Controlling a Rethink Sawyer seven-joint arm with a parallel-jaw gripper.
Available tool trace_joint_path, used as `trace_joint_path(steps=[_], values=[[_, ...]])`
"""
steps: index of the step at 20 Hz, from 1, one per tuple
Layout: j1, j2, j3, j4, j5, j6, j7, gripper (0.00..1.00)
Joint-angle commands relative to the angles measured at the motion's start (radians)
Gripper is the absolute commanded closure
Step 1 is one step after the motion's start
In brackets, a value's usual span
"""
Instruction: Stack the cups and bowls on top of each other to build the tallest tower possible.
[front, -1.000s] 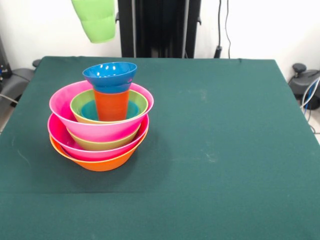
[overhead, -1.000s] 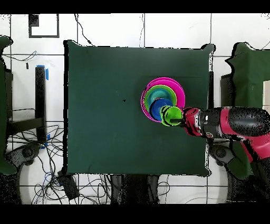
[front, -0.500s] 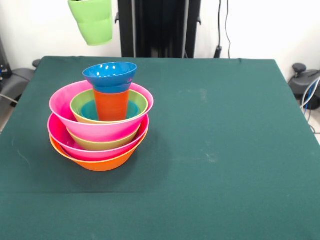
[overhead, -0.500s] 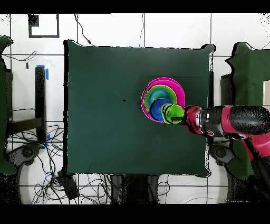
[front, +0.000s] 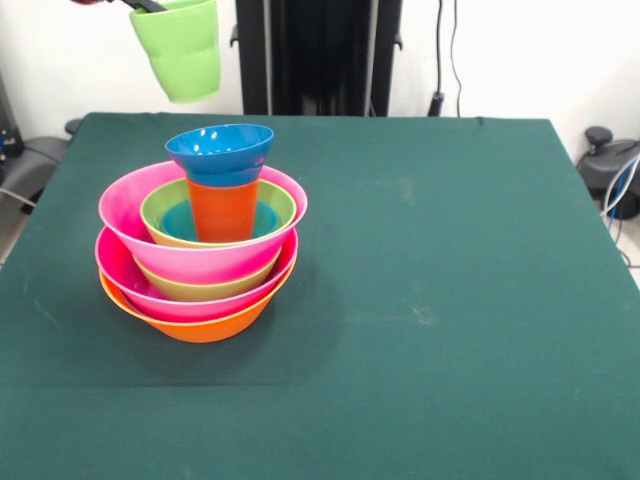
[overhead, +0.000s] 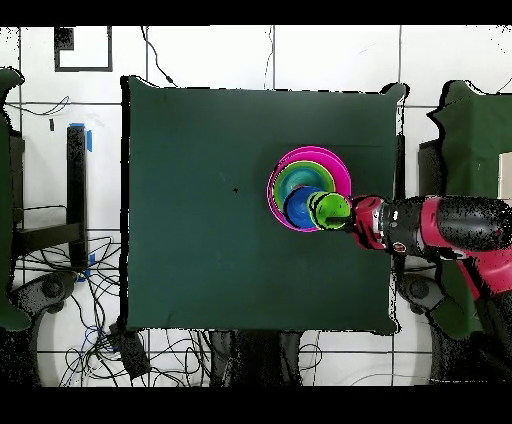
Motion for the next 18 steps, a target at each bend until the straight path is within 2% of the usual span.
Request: trace_joint_path(steps=[1, 18], values=[[0.054, 0.064, 0.005, -0.028, -0.067, -0.039, -0.185, 1.00], [0.055, 0.121, 0.016, -0.047, -0.096, -0.077, -0.194, 1.00]])
